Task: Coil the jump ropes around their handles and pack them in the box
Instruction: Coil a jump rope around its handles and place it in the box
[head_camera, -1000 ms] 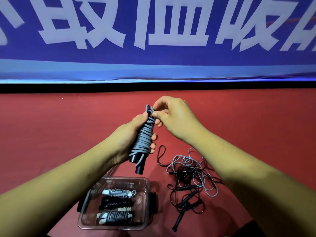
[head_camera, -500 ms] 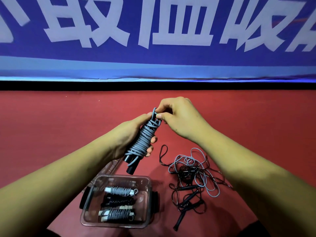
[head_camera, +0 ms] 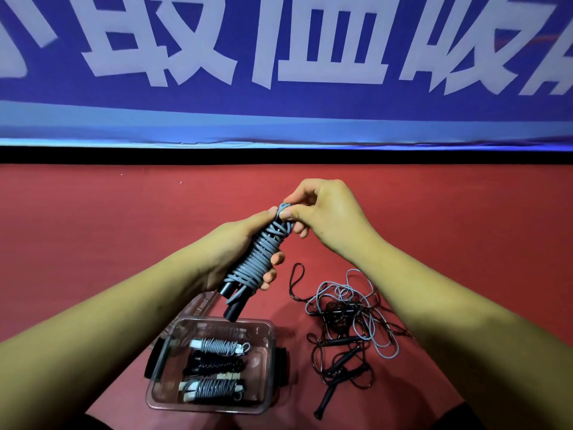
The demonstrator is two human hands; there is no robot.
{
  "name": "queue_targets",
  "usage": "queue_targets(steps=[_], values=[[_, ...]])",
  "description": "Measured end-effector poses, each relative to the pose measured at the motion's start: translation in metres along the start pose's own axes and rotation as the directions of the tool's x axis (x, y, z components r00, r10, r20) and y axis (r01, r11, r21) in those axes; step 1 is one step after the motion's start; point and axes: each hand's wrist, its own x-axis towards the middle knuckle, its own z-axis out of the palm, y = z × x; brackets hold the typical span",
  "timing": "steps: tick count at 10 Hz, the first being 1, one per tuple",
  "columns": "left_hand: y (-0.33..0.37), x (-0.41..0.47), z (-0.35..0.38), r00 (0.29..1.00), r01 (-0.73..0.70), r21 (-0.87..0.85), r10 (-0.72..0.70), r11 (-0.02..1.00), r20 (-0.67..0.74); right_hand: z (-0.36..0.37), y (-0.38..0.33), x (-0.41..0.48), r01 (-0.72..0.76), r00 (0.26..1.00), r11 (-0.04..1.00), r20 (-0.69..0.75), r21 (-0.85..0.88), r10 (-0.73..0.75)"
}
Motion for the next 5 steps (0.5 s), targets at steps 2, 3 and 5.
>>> queue_targets(steps=[2, 3, 5], values=[[0.009, -0.008, 0.015, 0.997, -0.048, -0.151, 0.056, 0.987, 0.047, 0.010, 0.007, 0.001, -0.033, 0.998, 0.987, -0.041, 0.155, 0.039], [0.009, -0.009, 0.018, 0.997, -0.064, -0.195, 0.072, 0.979, 0.035, 0.016, 0.010, 0.002, -0.042, 0.999, 0.980, -0.014, 0.195, 0.045], [0.011, -0.011, 0.014, 0.992, -0.118, -0.154, 0.124, 0.981, 0.034, -0.001, 0.004, 0.002, -0.032, 0.989, 0.975, 0.149, 0.221, -0.001]])
